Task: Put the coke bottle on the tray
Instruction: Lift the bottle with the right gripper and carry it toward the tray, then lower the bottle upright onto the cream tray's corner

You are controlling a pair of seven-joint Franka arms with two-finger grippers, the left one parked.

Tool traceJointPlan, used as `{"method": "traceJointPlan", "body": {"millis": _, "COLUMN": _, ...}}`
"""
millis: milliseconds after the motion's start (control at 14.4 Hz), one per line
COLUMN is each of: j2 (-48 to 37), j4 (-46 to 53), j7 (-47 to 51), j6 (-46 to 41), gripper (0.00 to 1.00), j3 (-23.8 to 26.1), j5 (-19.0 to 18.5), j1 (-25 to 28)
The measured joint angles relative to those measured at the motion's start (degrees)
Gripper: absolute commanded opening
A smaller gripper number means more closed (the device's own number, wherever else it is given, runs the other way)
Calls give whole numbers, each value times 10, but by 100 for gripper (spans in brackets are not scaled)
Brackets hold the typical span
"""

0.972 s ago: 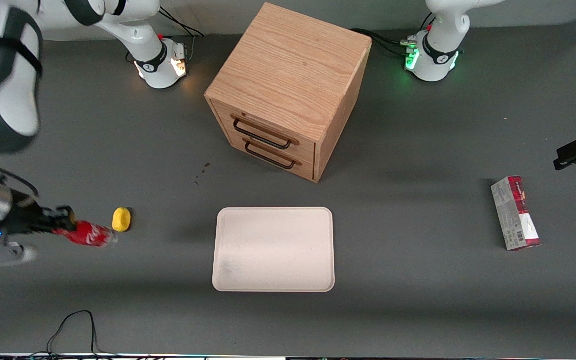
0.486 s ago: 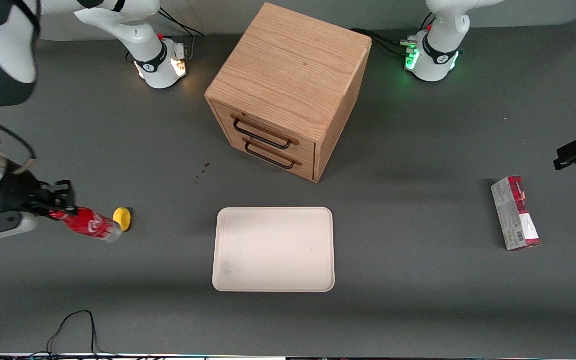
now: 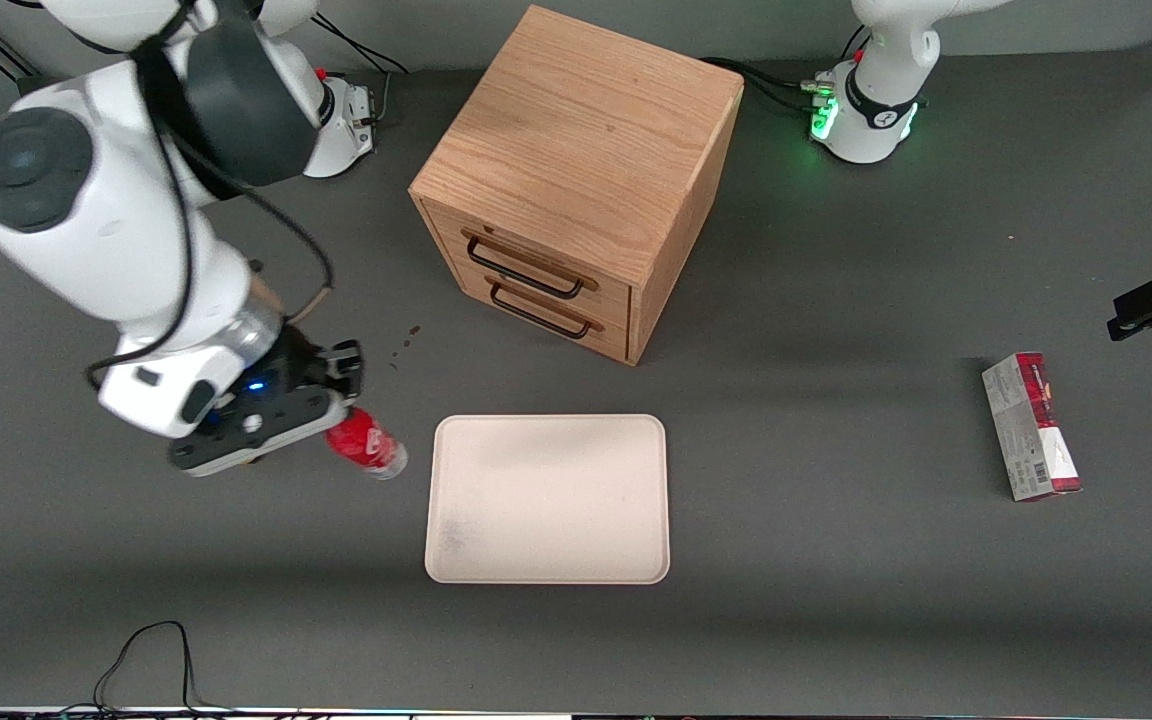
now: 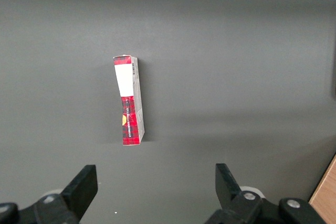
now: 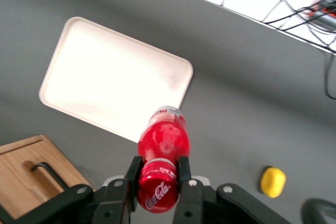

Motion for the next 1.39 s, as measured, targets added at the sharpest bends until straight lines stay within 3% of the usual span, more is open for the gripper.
{"method": "traceJointPlan", "body": {"millis": 833, "j2": 170, "j4": -14, "j7": 4, "j6": 148, "gripper": 0, "j3": -7, "j5": 0, "j1": 0}}
{"method": "traceJointPlan", "body": {"millis": 1250, "j2": 209, "j4": -14, "j7": 4, "j6": 199, "gripper": 0, "j3": -8, "j5": 0, "j1": -4}}
{"method": "traceJointPlan", "body": {"millis": 1319, "j2": 210, "j4": -14, "j7": 4, "j6": 201, "gripper": 25, "j3": -8, "j5": 0, "j1": -4}}
{"method": "traceJointPlan", "body": {"millis": 1389, "j2": 211, "j4": -14, "j7": 4, "j6": 202, "gripper": 99, "j3": -8, "j5": 0, "j1": -4}}
